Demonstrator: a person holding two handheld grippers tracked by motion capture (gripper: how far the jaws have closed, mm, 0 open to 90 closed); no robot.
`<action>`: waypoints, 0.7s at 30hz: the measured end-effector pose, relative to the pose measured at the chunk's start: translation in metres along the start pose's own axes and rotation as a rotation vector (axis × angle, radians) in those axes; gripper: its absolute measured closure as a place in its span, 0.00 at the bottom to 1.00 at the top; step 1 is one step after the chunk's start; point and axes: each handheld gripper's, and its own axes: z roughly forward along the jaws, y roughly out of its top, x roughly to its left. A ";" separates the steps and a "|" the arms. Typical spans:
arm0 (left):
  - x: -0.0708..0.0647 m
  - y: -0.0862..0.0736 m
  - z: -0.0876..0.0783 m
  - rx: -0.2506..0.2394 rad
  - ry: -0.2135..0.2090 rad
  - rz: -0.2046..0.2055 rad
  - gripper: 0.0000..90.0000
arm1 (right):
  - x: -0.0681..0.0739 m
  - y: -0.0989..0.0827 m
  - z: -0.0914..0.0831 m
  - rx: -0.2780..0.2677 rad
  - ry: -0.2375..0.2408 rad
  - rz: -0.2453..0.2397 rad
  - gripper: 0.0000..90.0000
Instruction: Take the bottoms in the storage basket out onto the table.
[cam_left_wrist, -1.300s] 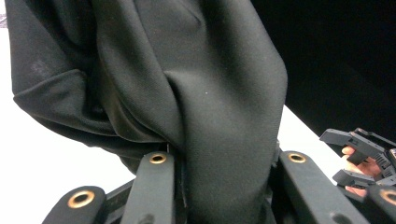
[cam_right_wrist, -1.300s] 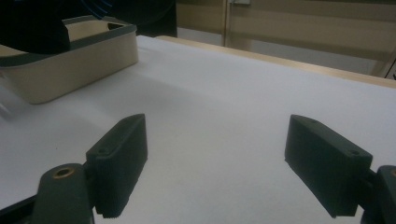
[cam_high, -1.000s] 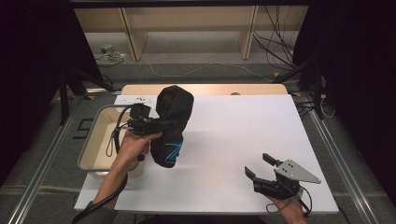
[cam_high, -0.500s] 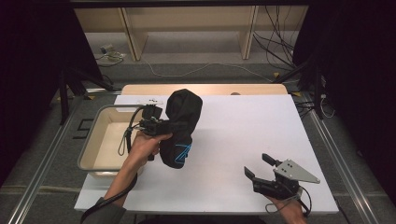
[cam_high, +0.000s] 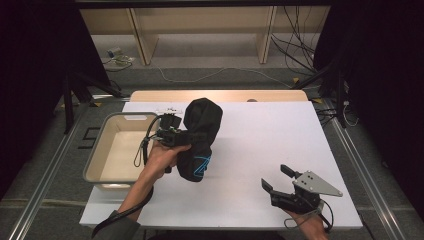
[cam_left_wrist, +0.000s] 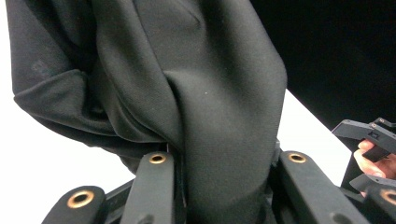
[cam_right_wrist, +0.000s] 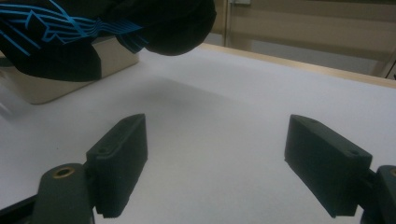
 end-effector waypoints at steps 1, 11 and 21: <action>-0.001 0.000 0.003 0.002 -0.001 0.001 0.76 | 0.000 0.000 0.000 -0.003 0.000 0.000 0.25; -0.005 -0.004 0.015 0.003 -0.003 0.000 0.76 | 0.000 0.000 0.000 -0.001 0.002 0.000 0.25; -0.009 -0.008 0.028 0.018 -0.026 -0.016 0.76 | 0.000 0.000 0.000 0.000 0.003 0.002 0.25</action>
